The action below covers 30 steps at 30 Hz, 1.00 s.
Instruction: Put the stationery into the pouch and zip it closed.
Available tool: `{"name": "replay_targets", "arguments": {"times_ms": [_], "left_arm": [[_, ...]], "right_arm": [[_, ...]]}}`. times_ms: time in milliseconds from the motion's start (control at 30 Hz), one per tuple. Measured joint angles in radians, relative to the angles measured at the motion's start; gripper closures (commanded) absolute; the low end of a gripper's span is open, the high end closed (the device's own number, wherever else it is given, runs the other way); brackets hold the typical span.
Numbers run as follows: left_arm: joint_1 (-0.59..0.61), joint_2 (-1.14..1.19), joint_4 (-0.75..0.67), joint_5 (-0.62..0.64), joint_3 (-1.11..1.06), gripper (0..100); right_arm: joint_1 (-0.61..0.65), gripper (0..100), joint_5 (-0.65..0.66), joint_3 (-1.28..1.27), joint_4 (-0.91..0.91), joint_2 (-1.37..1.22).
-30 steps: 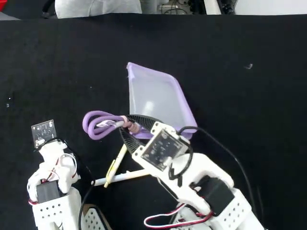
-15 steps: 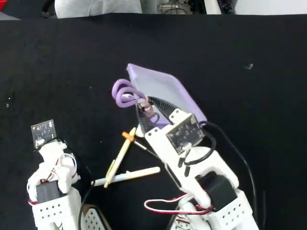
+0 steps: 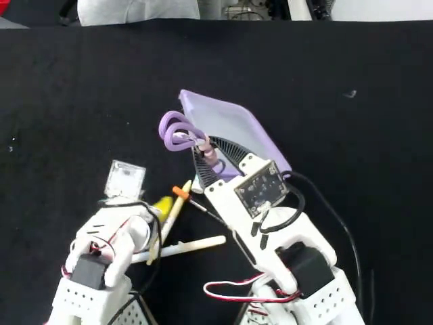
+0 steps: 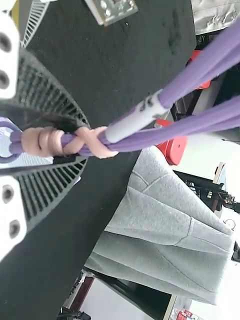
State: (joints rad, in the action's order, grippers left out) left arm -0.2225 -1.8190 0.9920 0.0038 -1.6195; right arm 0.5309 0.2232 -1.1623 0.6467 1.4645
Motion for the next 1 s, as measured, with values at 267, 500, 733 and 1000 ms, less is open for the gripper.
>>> {"name": "replay_targets", "arguments": {"times_ms": [267,500,733,1000], "left_arm": [[-0.084,-0.003,0.000,-0.002,0.207,69],[-0.097,-0.005,0.000,-0.002,0.290,69],[-0.106,-0.009,0.000,-0.002,0.310,69],[-0.201,-0.009,-0.048,-0.002,0.310,69]], "right_arm": [[0.000,98.8,0.000,-0.078,-0.094,0.000],[0.000,98.8,0.000,-0.078,-0.100,0.000],[0.000,98.8,0.000,-0.078,-0.100,0.000],[0.000,98.8,0.000,-0.078,-0.100,0.000]]}}
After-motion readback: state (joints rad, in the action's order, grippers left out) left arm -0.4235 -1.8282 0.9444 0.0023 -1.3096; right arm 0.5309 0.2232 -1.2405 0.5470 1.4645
